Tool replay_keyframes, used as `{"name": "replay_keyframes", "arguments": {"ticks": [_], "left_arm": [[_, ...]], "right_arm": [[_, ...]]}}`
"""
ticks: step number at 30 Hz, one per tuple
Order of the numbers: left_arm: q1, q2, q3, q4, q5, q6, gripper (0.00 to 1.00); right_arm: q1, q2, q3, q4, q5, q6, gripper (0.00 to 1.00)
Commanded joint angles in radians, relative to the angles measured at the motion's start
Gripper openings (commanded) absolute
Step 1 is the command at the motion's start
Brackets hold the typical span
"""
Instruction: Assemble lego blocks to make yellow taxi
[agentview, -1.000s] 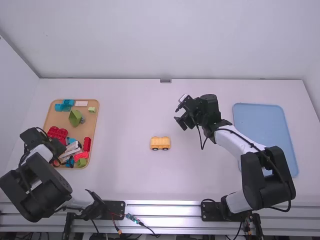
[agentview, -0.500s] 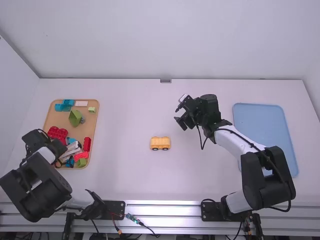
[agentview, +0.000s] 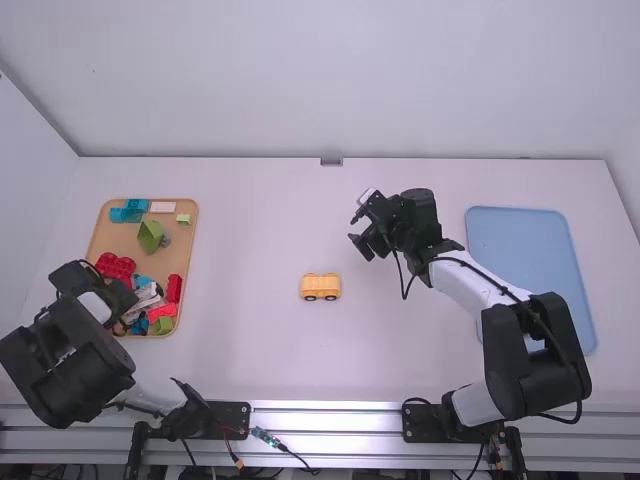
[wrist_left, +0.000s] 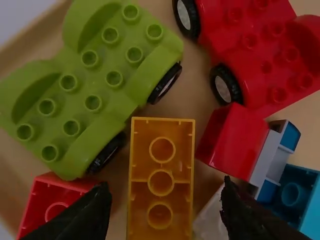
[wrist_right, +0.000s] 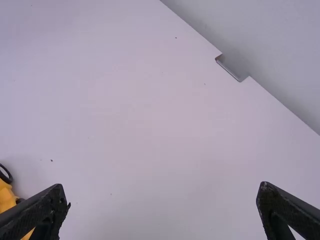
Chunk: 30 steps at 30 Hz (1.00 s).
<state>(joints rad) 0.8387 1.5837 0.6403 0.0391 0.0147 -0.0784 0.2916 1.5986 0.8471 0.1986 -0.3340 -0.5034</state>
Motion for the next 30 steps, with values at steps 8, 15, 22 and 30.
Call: {"name": "replay_keyframes", "arguments": {"ticks": [8, 15, 22, 30], "left_arm": [[-0.001, 0.051, -0.004, 0.026, 0.019, 0.023, 0.58], [-0.001, 0.058, -0.004, 0.031, 0.018, 0.023, 0.56], [-0.003, 0.058, -0.004, 0.042, 0.019, 0.023, 0.39], [-0.003, 0.058, -0.004, 0.041, 0.022, 0.023, 0.23]], "right_arm": [[-0.003, -0.018, 0.025, -0.004, -0.005, -0.002, 1.00], [-0.003, -0.018, 0.025, -0.003, -0.005, -0.002, 1.00], [-0.003, -0.018, 0.025, -0.001, -0.004, -0.001, 1.00], [-0.003, -0.018, 0.025, -0.001, -0.002, -0.002, 1.00]]}}
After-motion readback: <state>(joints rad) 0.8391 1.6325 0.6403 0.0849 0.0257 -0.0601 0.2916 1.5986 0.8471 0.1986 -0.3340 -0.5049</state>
